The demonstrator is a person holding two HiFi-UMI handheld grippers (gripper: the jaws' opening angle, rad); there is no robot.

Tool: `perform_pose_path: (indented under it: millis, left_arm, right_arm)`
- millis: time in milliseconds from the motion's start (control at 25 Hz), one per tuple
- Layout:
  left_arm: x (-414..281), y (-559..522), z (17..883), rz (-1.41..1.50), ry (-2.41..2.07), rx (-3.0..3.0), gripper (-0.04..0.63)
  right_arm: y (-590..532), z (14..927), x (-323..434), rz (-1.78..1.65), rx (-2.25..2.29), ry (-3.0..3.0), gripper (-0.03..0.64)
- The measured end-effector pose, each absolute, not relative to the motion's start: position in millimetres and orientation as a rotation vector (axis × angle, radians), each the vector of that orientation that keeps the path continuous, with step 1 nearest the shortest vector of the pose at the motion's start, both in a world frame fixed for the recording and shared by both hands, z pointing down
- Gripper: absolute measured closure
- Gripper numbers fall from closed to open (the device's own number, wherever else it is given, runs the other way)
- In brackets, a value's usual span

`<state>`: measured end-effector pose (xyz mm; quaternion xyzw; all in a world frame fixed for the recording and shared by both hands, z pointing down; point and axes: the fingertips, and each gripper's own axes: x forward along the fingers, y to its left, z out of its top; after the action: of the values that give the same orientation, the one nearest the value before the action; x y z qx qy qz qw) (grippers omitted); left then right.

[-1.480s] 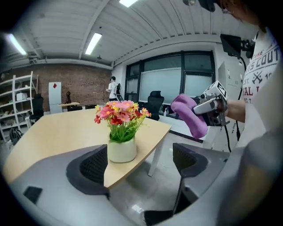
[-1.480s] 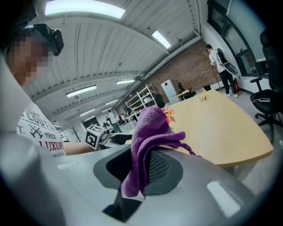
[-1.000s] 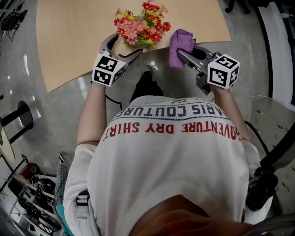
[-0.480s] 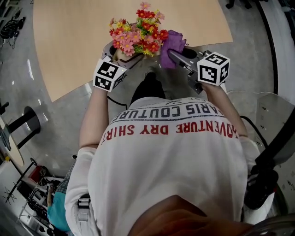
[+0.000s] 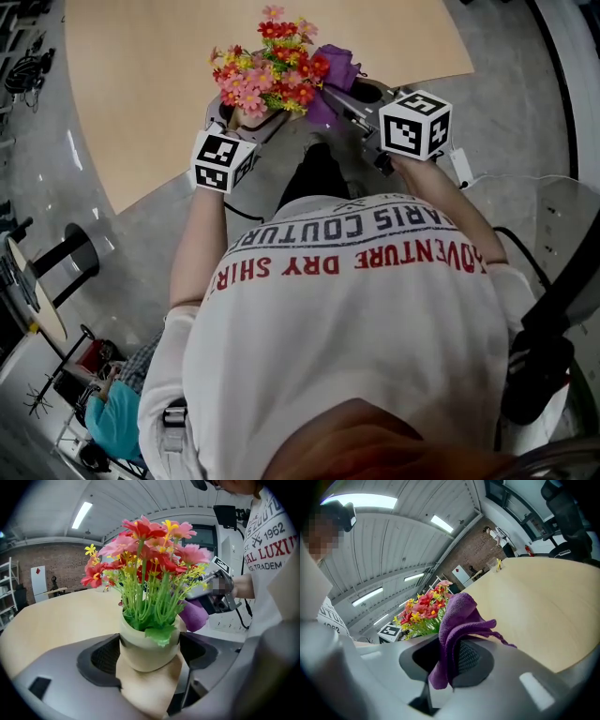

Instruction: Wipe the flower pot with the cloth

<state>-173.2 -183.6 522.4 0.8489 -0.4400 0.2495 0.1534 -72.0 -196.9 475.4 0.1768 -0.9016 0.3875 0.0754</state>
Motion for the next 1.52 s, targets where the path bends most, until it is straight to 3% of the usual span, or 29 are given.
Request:
perform_pose_path:
  millis: [640, 1520]
  left_arm:
    - [-170, -186, 521, 0.682, -1.292, 2.437, 0.189]
    - [-169, -186, 524, 0.713, -1.284, 2.420, 0.192]
  right_arm:
    - [-215, 484, -101, 1.282, 0.604, -2.685, 0.566]
    - [-217, 547, -100, 0.962, 0.523, -2.284, 0.571]
